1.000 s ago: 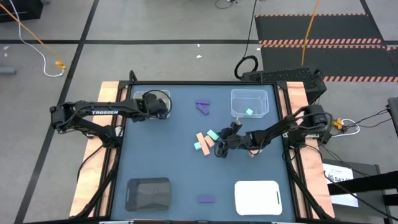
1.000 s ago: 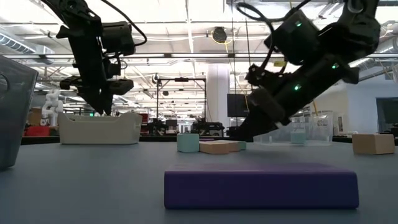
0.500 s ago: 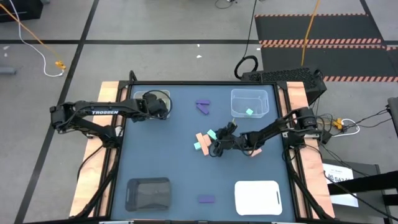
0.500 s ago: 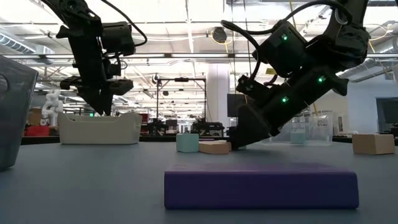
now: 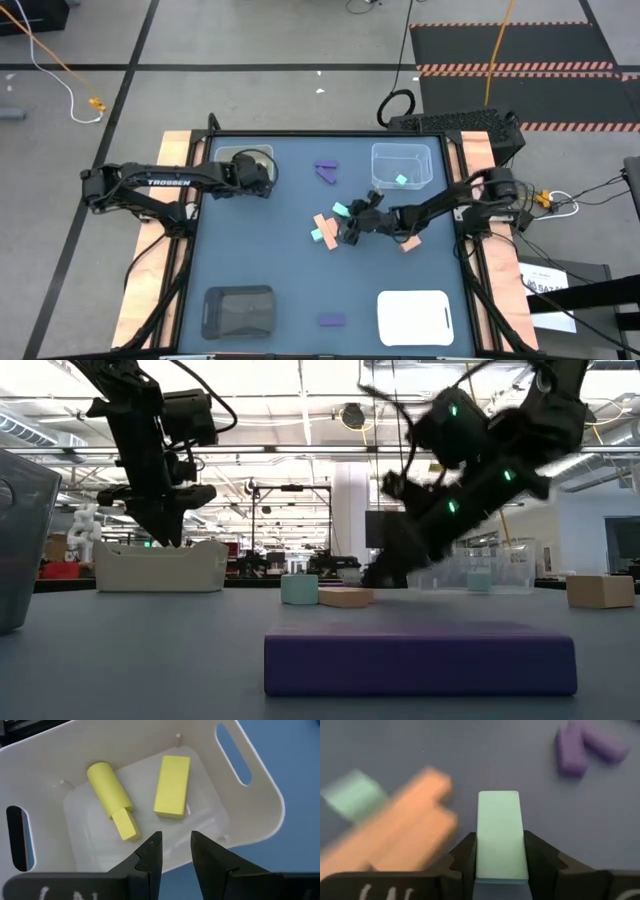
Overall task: Sort & place blocks by color
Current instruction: Put the blue block into the transparent bin
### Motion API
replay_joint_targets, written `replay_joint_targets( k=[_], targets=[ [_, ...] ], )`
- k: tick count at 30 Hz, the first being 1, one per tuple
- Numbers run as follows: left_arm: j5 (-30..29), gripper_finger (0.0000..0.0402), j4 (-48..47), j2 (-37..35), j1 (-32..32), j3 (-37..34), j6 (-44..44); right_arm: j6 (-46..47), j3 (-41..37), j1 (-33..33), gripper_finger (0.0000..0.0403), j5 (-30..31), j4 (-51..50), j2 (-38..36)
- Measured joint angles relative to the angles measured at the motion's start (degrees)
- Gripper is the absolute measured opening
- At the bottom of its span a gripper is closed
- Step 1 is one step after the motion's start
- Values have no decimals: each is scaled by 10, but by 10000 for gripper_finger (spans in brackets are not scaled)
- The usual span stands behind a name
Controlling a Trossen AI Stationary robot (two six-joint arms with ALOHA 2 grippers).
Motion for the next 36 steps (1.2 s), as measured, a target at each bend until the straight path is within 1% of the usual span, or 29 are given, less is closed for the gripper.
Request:
replay_joint_targets(
  k=[5,9,15,19,26,32,34,36],
  targets=[
    [0,104,8,0,-9,0,0,-89,1,-20,112,3,15,-77],
    [0,104,41,0,-19,0,0,-192,1,-37,112,4,64,-137],
    [0,104,122,0,-42,0,14,-348,2,-42,112,4,148,-204],
    [0,104,192,0,-62,0,28,-413,2,-42,112,3,175,-229],
    [0,104,325,0,-98,0,90,-466,2,-42,112,4,176,-240],
    [0,104,387,0,-124,0,167,-480,2,-42,112,4,163,-240],
    [1,104,402,0,-130,0,171,-473,2,-41,112,21,152,-240],
    [0,104,413,0,-136,0,160,-456,2,-41,112,63,109,-240]
  ],
)
